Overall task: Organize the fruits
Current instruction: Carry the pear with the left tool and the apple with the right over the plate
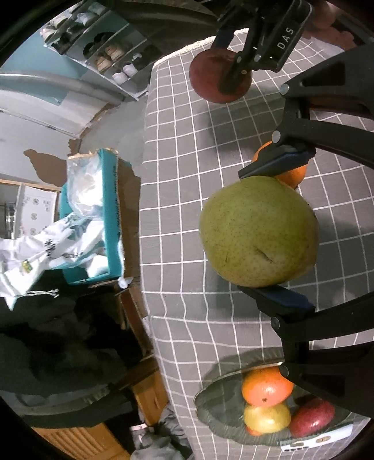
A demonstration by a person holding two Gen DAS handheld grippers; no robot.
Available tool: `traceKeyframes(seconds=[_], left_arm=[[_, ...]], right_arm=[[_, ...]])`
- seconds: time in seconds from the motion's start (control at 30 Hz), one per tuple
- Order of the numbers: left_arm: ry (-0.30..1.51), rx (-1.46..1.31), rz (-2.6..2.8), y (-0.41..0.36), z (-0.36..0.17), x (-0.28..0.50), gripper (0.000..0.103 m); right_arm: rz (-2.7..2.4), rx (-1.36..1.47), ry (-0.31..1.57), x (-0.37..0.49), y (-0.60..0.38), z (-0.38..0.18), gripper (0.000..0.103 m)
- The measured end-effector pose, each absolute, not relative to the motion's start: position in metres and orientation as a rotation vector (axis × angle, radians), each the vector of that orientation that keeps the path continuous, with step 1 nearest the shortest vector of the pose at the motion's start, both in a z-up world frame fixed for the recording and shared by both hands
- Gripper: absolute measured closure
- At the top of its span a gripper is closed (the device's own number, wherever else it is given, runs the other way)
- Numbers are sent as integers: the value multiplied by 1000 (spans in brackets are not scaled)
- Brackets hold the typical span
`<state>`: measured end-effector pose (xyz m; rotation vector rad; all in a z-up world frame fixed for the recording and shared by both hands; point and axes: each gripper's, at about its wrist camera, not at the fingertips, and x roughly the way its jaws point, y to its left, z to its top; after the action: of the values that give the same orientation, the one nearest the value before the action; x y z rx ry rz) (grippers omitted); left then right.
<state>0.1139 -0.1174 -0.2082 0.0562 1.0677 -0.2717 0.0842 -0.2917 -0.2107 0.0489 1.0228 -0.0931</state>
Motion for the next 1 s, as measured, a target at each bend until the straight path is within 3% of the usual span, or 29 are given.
traceKeyframes(seconds=[1.0], left_arm=[[844,2,-265,-67,-107,50,33]], right_arm=[[-3,27,758,22,-252,-97,27]])
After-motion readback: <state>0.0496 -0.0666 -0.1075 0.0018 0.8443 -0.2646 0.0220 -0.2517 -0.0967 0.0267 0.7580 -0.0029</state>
